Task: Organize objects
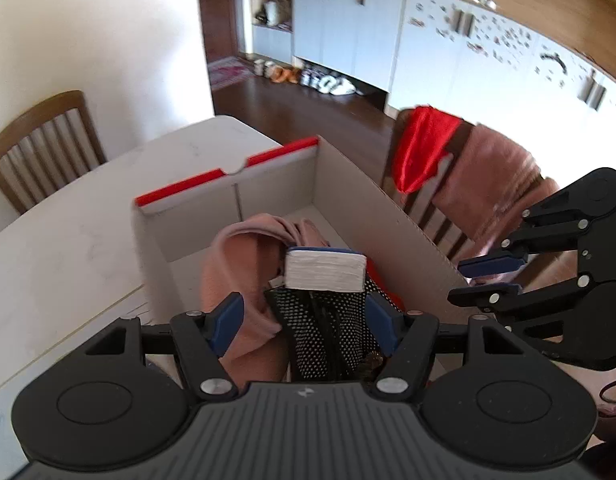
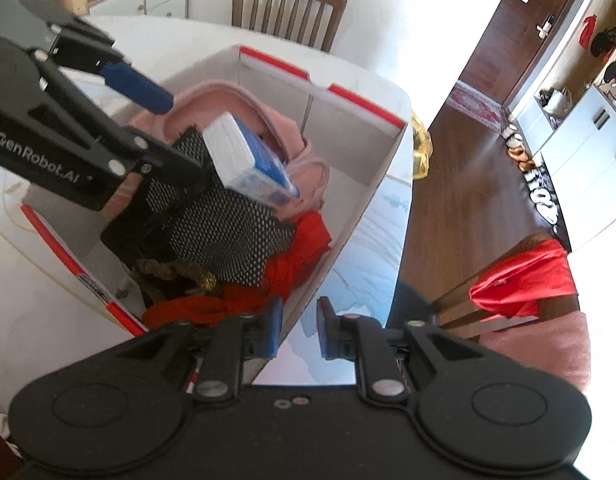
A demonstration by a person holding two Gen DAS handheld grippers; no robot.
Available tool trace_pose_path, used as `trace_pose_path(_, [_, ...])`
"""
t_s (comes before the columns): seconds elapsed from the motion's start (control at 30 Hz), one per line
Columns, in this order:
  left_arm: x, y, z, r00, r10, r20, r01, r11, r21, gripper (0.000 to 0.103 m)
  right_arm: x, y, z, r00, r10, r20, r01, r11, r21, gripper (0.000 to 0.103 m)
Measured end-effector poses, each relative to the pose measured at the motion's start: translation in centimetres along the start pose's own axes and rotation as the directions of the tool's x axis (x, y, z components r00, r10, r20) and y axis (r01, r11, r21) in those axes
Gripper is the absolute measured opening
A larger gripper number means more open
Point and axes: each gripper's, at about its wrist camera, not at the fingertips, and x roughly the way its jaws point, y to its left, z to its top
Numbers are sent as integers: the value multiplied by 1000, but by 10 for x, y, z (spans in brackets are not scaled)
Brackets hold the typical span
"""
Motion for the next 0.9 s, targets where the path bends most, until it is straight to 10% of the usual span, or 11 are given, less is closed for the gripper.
trace_pose_path(0.5, [-75, 10, -38, 981, 56, 184, -30, 990, -140, 81, -65, 7, 7, 972, 19, 236, -47, 992, 113, 31])
trace_pose_path(0.9, [-119, 16, -76, 962, 49, 269, -5, 986, -164, 94, -102, 44, -13, 935, 2, 354, -87, 970, 225, 66])
